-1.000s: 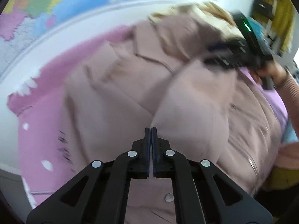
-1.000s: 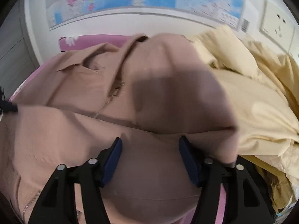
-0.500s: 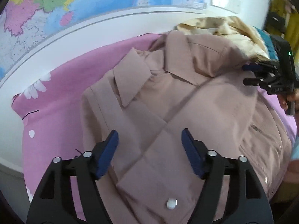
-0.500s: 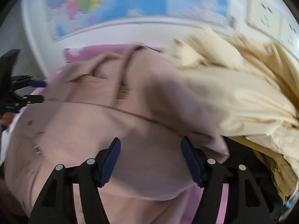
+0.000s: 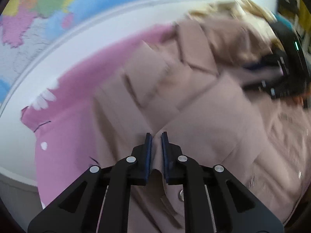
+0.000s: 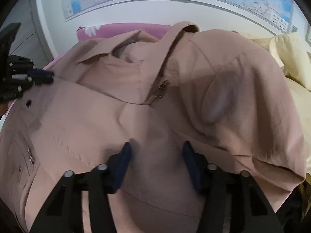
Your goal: Fold large clothes
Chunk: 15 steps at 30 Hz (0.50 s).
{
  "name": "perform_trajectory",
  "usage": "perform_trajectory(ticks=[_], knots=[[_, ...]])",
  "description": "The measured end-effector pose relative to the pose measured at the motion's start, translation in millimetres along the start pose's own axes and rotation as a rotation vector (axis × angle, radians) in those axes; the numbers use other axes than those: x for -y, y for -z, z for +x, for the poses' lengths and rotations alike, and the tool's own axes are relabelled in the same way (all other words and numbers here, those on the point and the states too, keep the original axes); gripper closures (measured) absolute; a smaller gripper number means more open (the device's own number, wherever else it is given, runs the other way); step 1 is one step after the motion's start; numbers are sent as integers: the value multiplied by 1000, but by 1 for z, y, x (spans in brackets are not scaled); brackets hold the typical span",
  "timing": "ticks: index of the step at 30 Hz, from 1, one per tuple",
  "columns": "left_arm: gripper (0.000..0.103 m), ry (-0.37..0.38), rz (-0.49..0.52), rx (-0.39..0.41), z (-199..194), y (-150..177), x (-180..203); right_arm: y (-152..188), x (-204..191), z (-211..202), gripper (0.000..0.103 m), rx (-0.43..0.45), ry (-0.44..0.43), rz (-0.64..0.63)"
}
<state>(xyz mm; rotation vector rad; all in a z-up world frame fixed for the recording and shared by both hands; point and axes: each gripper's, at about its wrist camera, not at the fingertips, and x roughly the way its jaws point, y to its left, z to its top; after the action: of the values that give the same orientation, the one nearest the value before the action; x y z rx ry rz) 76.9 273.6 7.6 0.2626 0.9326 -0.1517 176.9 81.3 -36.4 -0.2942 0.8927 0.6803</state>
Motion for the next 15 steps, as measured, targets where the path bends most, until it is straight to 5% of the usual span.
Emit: perform_trajectory(ticks=[2,5,7,11,15], knots=[[92,-16,-25,25,0,-11,-8,-2,6,-2,50,18,25,15],[73,-20,-59,1,10,-17,-18,-5,13,4,50,13,42,56],[47,7,-115,20,6,-13,-32,-7,13,6,50,5,40,75],[39,35,-210,121,-32,10,-59,-9,-1,-11,50,42,-10,56],[34,35,-251,124,-58,48,-70,-23,-45,-22,43,81,-93,-39]])
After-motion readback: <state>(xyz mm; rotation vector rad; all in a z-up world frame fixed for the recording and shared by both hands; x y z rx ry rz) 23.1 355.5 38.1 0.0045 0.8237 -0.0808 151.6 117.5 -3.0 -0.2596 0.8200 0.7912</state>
